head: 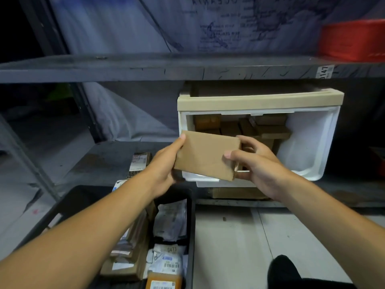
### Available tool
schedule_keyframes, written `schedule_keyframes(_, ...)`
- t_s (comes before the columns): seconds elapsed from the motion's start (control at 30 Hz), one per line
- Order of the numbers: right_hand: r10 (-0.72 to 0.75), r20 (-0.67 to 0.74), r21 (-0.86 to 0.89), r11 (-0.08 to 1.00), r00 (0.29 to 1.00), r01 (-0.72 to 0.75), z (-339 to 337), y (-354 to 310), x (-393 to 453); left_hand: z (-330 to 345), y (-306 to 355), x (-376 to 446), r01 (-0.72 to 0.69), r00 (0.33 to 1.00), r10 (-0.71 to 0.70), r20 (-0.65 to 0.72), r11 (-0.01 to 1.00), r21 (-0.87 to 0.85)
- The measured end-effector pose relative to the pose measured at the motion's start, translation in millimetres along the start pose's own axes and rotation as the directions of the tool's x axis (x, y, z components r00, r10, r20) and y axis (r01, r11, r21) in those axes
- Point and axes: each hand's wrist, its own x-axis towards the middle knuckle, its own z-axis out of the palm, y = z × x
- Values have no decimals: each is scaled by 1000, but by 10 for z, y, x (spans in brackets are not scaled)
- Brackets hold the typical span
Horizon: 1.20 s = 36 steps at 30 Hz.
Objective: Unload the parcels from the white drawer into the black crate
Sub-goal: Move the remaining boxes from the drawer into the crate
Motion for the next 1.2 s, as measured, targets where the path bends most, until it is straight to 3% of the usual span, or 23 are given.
schedule_keyframes(0.13,-115,32,-65,991,993,117,-53,-16,-8,-63,-14,-48,160,975,-139,173,980,-116)
schedule_keyframes(0.33,-154,119,-112,980,981,167,-40,-66,-36,-46,3,-91,166,984,-147,97,958,-234)
schedule_keyframes(0.5,0,238,124,992,971,-31,2,-74,-90,1,27,-150,66,992,-38,117,966,-249)
schedule_keyframes(0.63,150,242,135,973,959,-186,-31,-60,-103,31,22,-182,-27,992,49,117,983,-182)
schedule_keyframes(0.8,98,189,43,993,977,-108,-48,-6,-94,-15,2,-163,-60,993,78,93,982,-181)
schedule_keyframes(0.93,28,175,75,996,984,-42,-64,18,-63,-20,0,-138,-52,993,73,94,977,-206)
schedule_keyframes(1.1,-18,228,93,996,974,-3,-44,30,-54,-28,-2,-162,54,983,-31,180,991,-121)
schedule_keyframes(1.2,-43,241,78,997,969,25,-30,27,-72,-27,9,-168,83,990,-68,127,990,-116)
